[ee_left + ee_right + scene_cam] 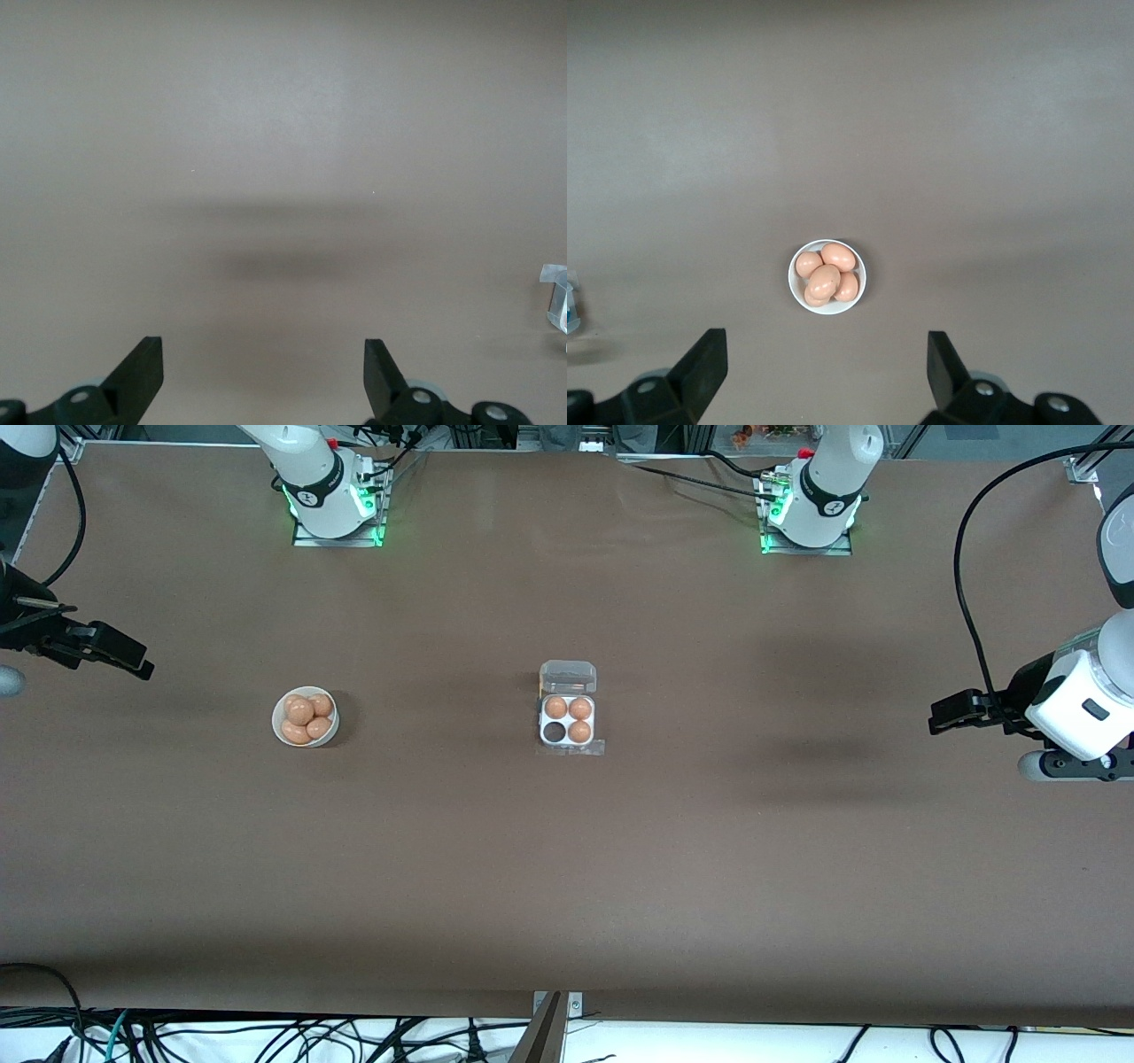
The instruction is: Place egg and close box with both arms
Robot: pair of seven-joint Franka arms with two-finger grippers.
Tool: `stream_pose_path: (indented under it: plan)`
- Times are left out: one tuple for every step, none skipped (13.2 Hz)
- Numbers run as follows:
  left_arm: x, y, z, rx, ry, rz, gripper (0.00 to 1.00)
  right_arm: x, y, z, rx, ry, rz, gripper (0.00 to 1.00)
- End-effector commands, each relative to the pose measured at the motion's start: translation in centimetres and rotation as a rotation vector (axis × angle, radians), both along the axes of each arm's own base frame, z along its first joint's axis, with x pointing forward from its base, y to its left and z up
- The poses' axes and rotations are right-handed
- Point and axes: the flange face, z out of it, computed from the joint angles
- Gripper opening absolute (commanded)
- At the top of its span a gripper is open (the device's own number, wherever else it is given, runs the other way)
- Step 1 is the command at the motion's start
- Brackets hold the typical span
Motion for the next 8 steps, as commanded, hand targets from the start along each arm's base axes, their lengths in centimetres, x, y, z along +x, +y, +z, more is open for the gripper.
stream_pose_path:
  plan:
    - [0.23,0.09,0.48,-0.022,-0.005,-0.002,1.00,-0.07,-0.03,0.98,-0.002,-0.008,-0.005,1.00]
    - [0.22,0.09,0.41,-0.022,-0.003,-0.002,1.00,0.03,0.15,0.82,-0.003,-0.006,0.002,1.00]
    - [0.22,0.11,0.41,-0.020,-0.003,-0.002,1.00,0.09,0.40,0.74,-0.004,-0.006,0.006,1.00]
    - [0.23,0.09,0.48,-0.022,-0.005,-0.002,1.00,0.15,0.50,0.67,-0.012,-0.006,0.005,1.00]
    - [0.24,0.09,0.42,-0.022,-0.005,-0.002,1.00,0.16,0.56,0.61,-0.015,-0.006,0.004,1.00]
    - [0.22,0.09,0.41,-0.022,-0.003,-0.002,1.00,0.16,0.63,0.61,-0.016,-0.006,0.004,1.00]
    - [0.23,0.09,0.48,-0.022,-0.005,-0.002,1.00,0.27,0.63,0.46,-0.016,-0.006,0.002,1.00]
    - [0.22,0.09,0.41,-0.022,-0.003,-0.002,1.00,0.27,0.63,0.46,-0.016,-0.006,0.002,1.00]
